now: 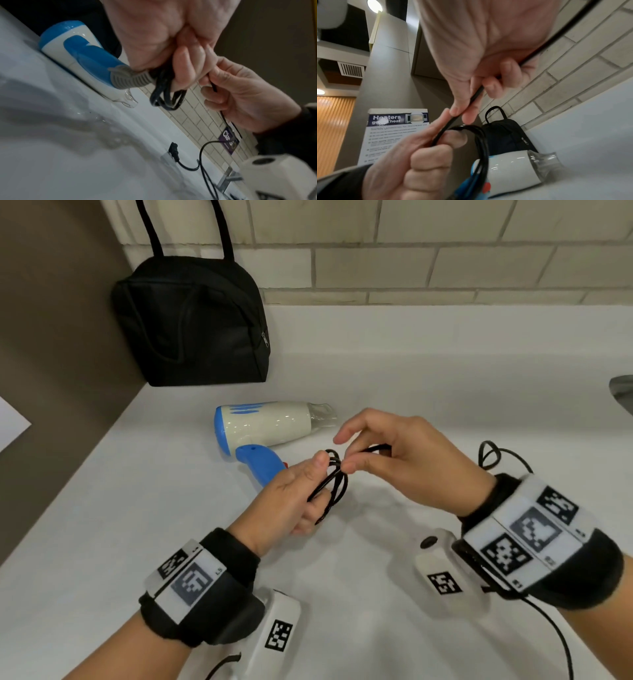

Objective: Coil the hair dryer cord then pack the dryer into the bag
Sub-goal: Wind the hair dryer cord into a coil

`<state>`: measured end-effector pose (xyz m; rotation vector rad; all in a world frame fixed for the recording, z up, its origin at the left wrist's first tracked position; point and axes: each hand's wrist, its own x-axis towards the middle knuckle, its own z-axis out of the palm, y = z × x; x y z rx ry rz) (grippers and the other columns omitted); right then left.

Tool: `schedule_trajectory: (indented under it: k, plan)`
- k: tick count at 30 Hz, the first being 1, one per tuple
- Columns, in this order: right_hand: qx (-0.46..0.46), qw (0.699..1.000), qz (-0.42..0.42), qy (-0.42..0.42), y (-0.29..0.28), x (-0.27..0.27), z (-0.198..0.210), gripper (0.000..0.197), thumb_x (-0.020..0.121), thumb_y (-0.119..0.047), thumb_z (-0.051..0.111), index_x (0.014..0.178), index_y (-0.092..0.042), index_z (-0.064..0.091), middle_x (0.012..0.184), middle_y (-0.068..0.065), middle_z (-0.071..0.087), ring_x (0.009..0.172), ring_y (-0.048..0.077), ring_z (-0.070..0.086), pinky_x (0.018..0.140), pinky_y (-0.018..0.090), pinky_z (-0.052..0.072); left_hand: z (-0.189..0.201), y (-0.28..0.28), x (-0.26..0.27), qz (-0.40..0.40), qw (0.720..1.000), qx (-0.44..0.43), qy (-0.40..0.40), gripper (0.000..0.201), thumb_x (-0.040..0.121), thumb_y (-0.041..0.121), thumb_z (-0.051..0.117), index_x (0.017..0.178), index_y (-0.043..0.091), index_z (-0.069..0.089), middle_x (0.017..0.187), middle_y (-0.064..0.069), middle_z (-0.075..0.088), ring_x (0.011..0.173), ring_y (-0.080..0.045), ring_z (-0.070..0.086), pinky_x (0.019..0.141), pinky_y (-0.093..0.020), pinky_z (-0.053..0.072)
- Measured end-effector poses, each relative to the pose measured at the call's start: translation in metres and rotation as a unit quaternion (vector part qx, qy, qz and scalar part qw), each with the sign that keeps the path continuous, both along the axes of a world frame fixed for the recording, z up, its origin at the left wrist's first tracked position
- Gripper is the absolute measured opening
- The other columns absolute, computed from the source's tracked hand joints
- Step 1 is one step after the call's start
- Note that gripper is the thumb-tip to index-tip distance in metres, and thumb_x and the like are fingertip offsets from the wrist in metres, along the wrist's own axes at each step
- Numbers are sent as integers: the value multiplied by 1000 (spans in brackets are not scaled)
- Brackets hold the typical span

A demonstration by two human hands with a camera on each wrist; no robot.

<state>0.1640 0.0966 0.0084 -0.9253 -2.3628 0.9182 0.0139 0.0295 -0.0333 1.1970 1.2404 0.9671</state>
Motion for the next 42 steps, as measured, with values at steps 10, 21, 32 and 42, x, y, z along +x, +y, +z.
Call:
schedule_trajectory:
  k: [10,21,32,42]
  plan:
    - [53,996,72,-31,12,-23,-26,51,84,-49,35,125,-24,51,110,-6,61,102,10,56,90,38,47,4,3,-22,35,984,-50,-168,13,74,23,52,62,20,55,31,14,24,24,0,16,33,-7,14]
    - [44,985,116,-117,6,-29,-38,42,92,-18,46,133,-16,37,112,-8,65,84,2,58,76,19,38,-7,1,-15,118,989,-74,-48,23,88,3,47,72,18,38,37,12,24,29,-3,17,31,-14,16]
    - [58,988,99,-99,9,-30,-47,32,89,1,38,120,-8,43,65,-20,32,54,-11,40,58,16,30,-3,1,-12,54,992,-67,-91,28,83,34,43,65,12,39,41,12,23,31,-2,18,34,-14,24]
    - [23,992,122,-29,3,-25,-43,33,92,-37,32,97,-9,50,59,-14,40,53,5,42,56,21,35,-1,-5,-11,19,995,-63,-75,40,72,47,42,37,28,44,39,12,21,31,-3,13,35,-13,15]
